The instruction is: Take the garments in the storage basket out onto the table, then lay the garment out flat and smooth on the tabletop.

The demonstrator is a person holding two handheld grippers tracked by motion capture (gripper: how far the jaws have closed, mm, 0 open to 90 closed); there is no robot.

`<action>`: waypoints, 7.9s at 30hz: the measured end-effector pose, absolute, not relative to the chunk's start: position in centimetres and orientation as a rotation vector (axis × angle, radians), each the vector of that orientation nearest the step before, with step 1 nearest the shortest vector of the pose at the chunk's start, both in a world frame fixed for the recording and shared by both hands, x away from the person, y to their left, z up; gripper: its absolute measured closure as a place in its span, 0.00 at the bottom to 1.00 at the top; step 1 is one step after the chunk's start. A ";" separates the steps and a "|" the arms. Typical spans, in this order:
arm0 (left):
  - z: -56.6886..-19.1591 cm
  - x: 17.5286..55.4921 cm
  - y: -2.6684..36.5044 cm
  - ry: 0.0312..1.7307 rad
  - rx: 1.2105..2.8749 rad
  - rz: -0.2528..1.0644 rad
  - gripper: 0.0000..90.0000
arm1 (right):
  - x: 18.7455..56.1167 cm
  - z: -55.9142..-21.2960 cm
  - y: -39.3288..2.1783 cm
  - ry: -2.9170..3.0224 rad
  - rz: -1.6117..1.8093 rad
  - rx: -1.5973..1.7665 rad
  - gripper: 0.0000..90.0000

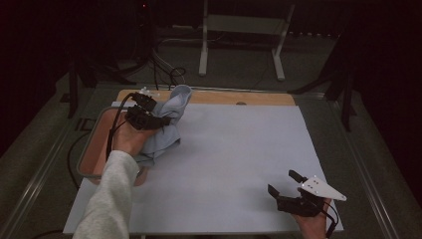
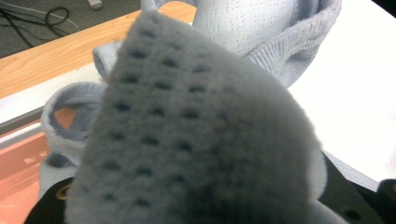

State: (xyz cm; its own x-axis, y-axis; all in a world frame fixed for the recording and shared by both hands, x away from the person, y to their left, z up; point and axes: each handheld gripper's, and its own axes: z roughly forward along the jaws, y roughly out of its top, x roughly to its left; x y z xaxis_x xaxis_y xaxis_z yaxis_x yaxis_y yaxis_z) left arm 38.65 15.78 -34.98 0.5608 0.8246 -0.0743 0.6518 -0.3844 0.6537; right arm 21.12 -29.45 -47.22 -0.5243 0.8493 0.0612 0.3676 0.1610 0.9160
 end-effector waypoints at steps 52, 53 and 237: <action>-40.8 40.1 5.6 1.172 2.221 0.216 0.71 | 21.1 -47.2 -29.5 1.968 1.353 1.148 0.10; -40.9 40.1 5.5 1.173 2.219 0.208 0.71 | 21.1 -47.2 -29.5 1.968 1.353 1.148 0.10; -43.9 28.4 13.7 0.969 1.952 0.429 0.03 | 29.8 -45.5 -25.1 2.188 1.061 1.242 0.95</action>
